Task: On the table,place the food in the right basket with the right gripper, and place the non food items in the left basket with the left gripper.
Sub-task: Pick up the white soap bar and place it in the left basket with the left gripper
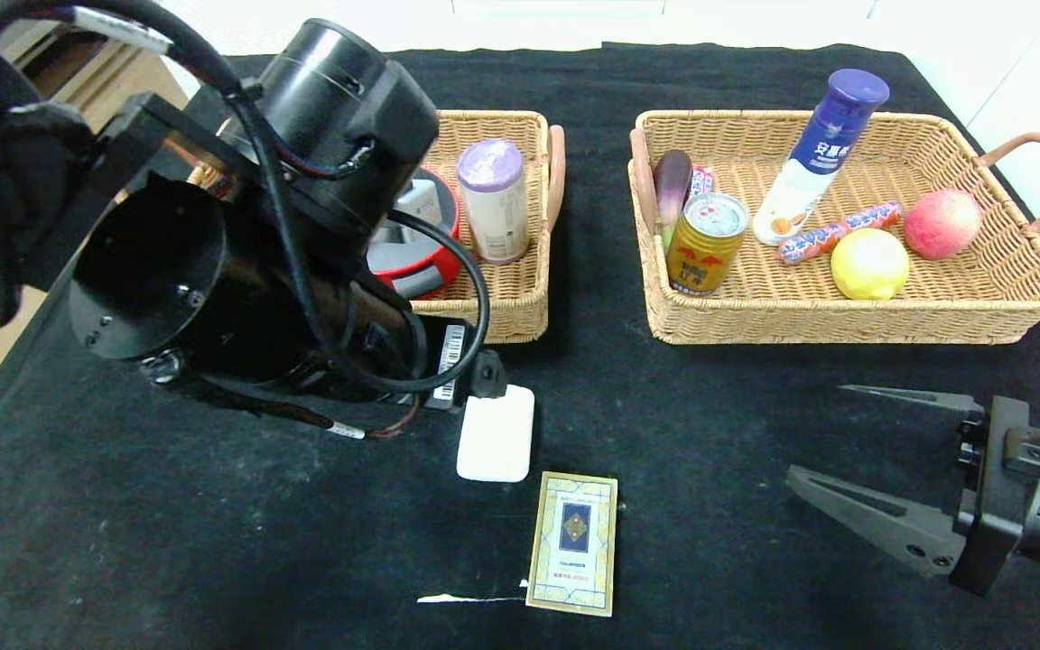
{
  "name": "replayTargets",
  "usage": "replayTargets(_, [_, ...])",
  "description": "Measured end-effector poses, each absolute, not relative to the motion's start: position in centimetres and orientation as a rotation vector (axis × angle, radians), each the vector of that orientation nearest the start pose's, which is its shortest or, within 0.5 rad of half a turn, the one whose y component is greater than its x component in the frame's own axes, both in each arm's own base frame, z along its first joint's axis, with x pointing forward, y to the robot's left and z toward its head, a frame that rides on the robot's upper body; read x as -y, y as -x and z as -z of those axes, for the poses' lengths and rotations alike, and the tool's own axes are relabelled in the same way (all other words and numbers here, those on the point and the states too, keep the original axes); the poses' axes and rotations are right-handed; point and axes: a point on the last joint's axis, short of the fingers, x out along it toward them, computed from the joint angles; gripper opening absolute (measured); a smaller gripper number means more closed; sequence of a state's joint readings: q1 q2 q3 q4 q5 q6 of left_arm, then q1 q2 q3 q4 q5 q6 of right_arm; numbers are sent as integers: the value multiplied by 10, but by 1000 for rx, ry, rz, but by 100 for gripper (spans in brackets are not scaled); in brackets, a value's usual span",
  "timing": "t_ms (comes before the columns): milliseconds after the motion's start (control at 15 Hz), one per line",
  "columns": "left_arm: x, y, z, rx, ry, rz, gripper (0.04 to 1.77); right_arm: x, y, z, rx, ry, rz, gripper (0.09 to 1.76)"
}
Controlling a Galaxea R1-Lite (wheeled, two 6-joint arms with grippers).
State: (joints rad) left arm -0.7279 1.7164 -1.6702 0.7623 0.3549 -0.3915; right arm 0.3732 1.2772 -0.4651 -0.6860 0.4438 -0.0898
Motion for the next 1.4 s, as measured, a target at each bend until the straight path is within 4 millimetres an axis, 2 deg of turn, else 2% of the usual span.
replayTargets(400, [213, -234, -271, -819, -60, 187, 170, -77, -170, -201, -87, 80, -822, 171])
replayTargets(733, [224, -244, -255, -850, -94, 163, 170, -76, -168, -202, -77, 81, -821, 171])
replayTargets(1400, [242, -254, -243, -889, -143, 158, 171, -76, -168, -203, -74, 81, -821, 171])
